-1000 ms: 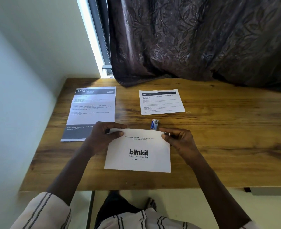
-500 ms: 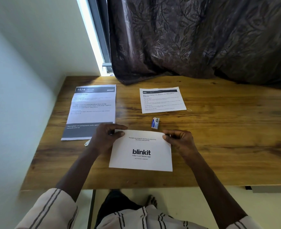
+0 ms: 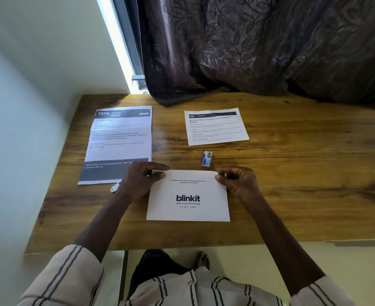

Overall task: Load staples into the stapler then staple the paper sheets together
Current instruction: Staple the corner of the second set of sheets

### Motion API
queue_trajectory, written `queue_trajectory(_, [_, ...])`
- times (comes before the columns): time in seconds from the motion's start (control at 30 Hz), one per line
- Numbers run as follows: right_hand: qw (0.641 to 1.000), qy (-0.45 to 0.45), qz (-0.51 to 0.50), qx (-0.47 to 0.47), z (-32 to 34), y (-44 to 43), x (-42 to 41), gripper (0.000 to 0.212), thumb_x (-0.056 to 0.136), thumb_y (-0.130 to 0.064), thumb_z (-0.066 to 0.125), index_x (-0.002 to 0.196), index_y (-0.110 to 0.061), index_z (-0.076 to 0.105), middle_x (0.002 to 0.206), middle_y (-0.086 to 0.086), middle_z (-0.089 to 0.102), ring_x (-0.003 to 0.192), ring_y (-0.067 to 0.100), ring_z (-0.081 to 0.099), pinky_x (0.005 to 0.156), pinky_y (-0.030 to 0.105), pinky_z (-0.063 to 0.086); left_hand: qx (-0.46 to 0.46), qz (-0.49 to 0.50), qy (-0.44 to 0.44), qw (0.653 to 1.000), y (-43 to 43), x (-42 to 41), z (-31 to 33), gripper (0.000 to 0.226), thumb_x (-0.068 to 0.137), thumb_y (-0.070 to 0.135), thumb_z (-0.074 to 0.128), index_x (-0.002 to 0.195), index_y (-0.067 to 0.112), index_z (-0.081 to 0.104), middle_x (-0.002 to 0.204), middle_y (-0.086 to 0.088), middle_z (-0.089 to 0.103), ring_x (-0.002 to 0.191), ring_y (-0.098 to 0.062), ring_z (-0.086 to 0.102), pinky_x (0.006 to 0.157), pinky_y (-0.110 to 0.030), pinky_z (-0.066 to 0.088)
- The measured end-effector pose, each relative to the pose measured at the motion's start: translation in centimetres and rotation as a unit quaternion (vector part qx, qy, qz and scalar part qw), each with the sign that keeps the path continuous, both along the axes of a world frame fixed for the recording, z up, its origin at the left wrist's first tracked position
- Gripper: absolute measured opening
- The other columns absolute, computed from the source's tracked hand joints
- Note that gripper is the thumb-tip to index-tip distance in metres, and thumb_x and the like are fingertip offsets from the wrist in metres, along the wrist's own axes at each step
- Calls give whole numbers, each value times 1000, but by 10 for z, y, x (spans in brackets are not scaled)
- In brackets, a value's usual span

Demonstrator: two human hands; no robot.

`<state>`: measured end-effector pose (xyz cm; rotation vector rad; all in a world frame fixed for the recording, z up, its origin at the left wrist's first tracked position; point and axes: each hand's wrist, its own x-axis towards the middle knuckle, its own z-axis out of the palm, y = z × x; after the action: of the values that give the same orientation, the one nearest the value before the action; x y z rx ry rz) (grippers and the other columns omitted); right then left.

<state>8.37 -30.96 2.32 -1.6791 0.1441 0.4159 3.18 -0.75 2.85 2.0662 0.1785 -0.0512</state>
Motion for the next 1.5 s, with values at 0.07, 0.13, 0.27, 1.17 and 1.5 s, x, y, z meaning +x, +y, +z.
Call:
queue_trajectory(0.07, [1000, -5, 6, -6, 1, 0, 1, 21, 86, -7, 79, 106, -12, 77, 104, 0, 76, 91, 11, 74, 65, 21, 61, 1, 2, 6, 1000, 0, 2, -1, 27, 91, 10, 76, 106, 33, 79, 120, 5, 76, 108, -17, 72, 93, -48, 61])
queue_trajectory(0.13, [1000, -8, 7, -11, 0, 0, 2, 21, 86, -6, 79, 106, -12, 77, 104, 1, 76, 91, 11, 73, 65, 20, 60, 6, 1, 8, 1000, -1, 3, -1, 29, 91, 11, 77, 102, 39, 78, 118, 7, 77, 106, -15, 72, 93, -46, 61])
queue_trajectory(0.27, [997, -27, 14, -71, -6, -1, 5, 18, 85, -13, 81, 100, -22, 78, 103, -4, 76, 97, 14, 72, 74, 31, 64, 29, 4, 15, 999, -2, 6, -4, 26, 91, 14, 77, 105, 35, 80, 116, 11, 77, 105, -13, 71, 93, -45, 61])
queue_trajectory(1.17, [697, -492, 149, -500, -57, 9, 1, 32, 87, -3, 76, 118, -8, 71, 111, 11, 63, 103, 28, 61, 81, 40, 57, 446, -166, -151, 867, -33, 3, -27, 41, 84, 6, 77, 124, 6, 73, 116, -13, 65, 103, -31, 62, 64, -41, 62])
queue_trajectory(1.5, [732, -336, 150, -573, -30, 42, -31, 44, 95, -31, 58, 130, -4, 60, 124, 12, 58, 113, 25, 55, 87, 37, 55, 493, -77, -27, 866, -86, -21, -28, 68, 97, 53, 47, 133, -4, 60, 127, -22, 60, 111, -38, 61, 83, -47, 58])
